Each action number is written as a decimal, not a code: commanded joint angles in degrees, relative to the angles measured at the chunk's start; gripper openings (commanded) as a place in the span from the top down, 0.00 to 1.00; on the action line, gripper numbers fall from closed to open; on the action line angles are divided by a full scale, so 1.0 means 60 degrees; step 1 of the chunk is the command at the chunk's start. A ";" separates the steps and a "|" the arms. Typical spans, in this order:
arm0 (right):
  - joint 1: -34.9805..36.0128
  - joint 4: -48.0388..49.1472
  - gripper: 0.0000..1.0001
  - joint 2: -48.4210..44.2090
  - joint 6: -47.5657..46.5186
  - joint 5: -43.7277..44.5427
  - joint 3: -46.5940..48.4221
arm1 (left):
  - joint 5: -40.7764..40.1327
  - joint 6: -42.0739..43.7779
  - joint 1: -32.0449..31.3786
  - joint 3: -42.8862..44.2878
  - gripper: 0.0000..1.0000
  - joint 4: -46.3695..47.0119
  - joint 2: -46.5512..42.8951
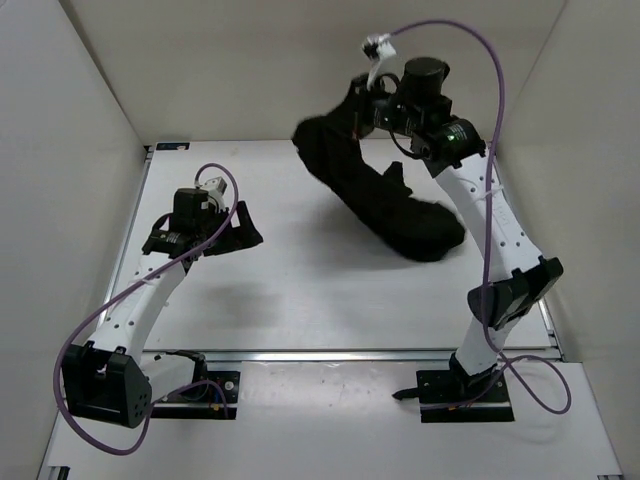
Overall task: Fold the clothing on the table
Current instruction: Flatten the skirt out
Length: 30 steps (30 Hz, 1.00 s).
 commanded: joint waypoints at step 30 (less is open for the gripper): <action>-0.5807 0.1348 1.00 -0.4287 -0.0115 0.2127 -0.9421 | -0.0316 -0.0529 -0.1048 -0.1483 0.01 0.0403 0.0017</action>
